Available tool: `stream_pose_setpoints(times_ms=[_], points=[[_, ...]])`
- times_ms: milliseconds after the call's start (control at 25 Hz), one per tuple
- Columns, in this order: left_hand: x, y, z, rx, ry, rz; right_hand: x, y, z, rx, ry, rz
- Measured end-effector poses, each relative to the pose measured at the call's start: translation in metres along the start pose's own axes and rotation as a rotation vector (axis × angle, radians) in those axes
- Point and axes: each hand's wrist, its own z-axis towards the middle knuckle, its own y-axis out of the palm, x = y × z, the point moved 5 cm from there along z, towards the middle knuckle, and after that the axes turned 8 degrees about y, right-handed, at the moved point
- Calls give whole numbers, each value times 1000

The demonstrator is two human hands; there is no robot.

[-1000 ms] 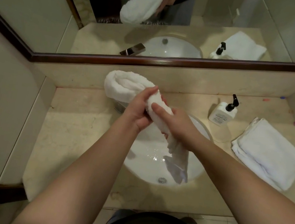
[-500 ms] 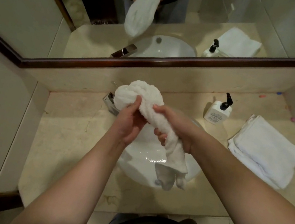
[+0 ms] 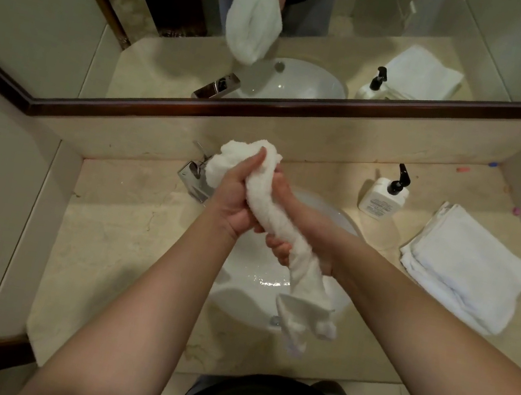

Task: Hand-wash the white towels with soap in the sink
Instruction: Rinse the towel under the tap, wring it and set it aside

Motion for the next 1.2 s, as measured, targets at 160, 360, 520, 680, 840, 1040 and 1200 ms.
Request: stream_pose_setpoints(times_ms=[160, 360, 520, 680, 840, 1040, 1200], points=[[-18, -10, 14, 316, -97, 236, -1, -19, 8, 584, -364, -439], [-35, -39, 27, 662, -14, 399, 1, -36, 27, 745, -477, -675], [-37, -43, 30, 647, -22, 395, 4, -40, 32, 765, -463, -697], [-26, -35, 23, 531, 12, 285, 7, -44, 32, 468, -356, -380], [-24, -30, 14, 425, 52, 281, -6, -54, 17, 351, -312, -222], [-29, -19, 7, 290, 11, 564, -20, -45, 21, 403, -395, -318], [-22, -37, 3, 211, 58, 315, -28, -40, 16, 333, -379, -22]])
